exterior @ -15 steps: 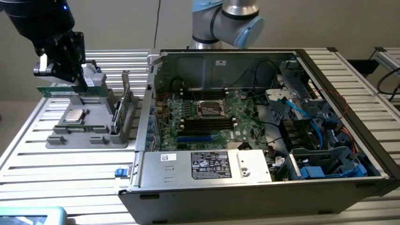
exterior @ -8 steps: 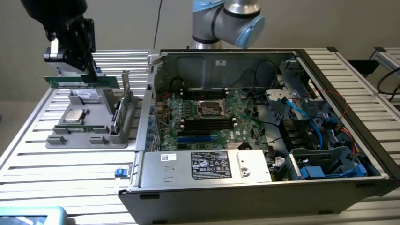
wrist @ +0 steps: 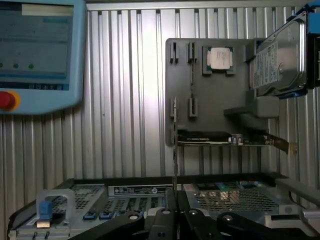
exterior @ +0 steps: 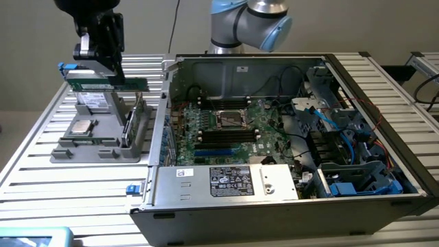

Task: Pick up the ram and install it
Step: 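Pick up the ram and move it above insertion slot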

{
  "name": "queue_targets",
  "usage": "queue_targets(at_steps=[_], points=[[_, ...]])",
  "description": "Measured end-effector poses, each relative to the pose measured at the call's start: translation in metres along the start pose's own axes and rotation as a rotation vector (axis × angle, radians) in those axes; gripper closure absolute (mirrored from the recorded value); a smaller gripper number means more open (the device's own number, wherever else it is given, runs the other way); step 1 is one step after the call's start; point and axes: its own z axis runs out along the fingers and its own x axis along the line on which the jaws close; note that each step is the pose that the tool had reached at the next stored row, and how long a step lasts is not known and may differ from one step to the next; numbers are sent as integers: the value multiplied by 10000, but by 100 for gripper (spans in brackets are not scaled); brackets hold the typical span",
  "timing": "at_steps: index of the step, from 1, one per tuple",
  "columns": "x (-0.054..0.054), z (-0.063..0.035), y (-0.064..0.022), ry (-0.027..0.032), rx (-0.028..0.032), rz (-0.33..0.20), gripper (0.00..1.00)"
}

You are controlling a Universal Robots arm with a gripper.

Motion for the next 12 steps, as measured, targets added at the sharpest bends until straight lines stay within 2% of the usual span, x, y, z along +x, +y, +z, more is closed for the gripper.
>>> queue_targets(at_steps=[12], points=[[-27, -7, -543, 0, -4, -25, 87]])
